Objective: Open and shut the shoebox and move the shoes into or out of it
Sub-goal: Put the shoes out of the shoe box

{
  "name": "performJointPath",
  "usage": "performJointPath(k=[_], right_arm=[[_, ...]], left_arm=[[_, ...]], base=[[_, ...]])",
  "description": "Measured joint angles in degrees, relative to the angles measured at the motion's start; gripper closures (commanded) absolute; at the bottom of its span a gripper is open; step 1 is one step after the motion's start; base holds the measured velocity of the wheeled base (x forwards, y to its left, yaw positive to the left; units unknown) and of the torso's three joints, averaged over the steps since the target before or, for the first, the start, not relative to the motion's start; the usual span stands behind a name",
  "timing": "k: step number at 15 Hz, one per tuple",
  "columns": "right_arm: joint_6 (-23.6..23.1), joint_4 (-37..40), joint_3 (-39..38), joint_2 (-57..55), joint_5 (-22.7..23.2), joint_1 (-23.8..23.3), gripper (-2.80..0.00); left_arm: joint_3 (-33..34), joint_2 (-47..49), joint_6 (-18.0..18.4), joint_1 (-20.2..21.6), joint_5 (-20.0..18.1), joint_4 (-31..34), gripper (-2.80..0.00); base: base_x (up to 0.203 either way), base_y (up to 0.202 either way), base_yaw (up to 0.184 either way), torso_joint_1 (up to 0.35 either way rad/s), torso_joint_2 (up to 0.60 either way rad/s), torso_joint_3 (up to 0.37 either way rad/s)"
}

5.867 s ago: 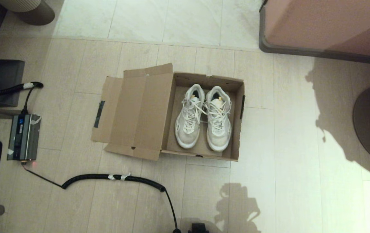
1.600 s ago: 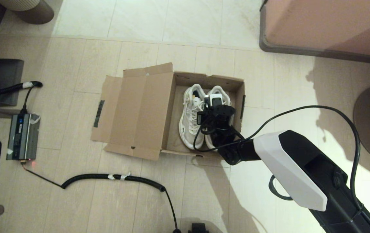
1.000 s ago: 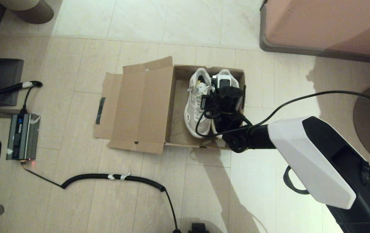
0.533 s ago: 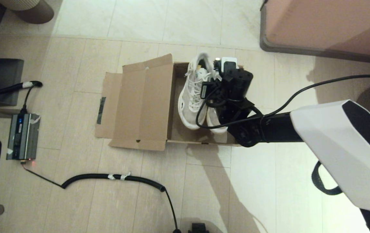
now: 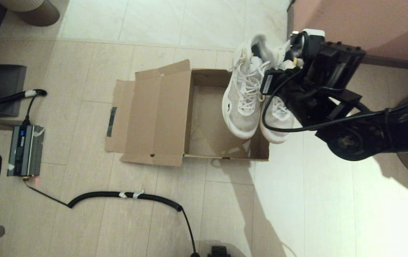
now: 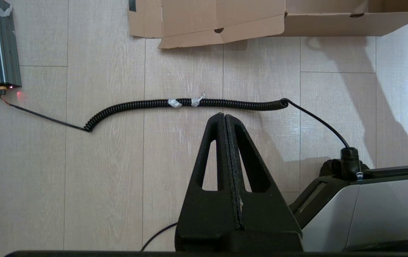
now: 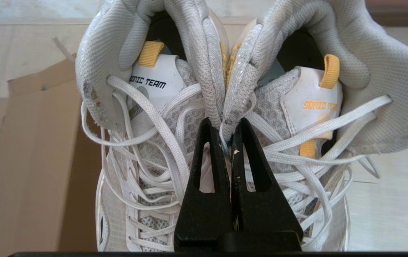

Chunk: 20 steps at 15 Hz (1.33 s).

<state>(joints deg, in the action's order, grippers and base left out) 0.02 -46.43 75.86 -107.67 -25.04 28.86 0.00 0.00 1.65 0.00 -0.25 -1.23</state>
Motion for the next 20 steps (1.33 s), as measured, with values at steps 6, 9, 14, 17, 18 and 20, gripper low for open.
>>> performJointPath(k=[6, 9, 14, 17, 18, 20], right_arm=[[3.69, -0.13, -18.87, 14.17, 15.04, -18.56, 0.0], [5.14, -3.55, -26.23, 15.83, 22.75, -27.45, 0.0], [5.46, -17.4, -34.67, 9.02, 26.24, -33.89, 0.0], [5.19, -28.55, -37.31, 0.64, 26.52, -34.98, 0.0], [5.07, -32.33, -37.74, -2.55, 26.49, -35.14, 0.0], [4.74, -38.21, -37.8, -7.81, 26.41, -35.25, 0.0]], left_arm=[[0.0, 0.0, 0.0, 0.0, -0.02, 0.0, 0.0], [0.0, 0.0, 0.0, 0.0, -0.02, -0.02, 0.0], [0.0, 0.0, 0.0, 0.0, -0.02, 0.02, 0.0], [0.0, 0.0, 0.01, 0.0, -0.02, 0.0, 0.0], [0.0, 0.0, 0.02, 0.0, -0.02, 0.0, 0.0], [0.0, 0.0, 0.0, 0.0, -0.02, 0.02, 0.0]], base=[[0.0, 0.0, 0.0, 0.0, 0.0, 0.0], [0.0, 0.0, 0.0, 0.0, 0.0, 0.0], [0.0, 0.0, 0.0, 0.0, 0.0, 0.0], [0.0, 0.0, 0.0, 0.0, 0.0, 0.0], [0.0, 0.0, 0.0, 0.0, 0.0, 0.0], [0.0, 0.0, 0.0, 0.0, 0.0, 0.0]])
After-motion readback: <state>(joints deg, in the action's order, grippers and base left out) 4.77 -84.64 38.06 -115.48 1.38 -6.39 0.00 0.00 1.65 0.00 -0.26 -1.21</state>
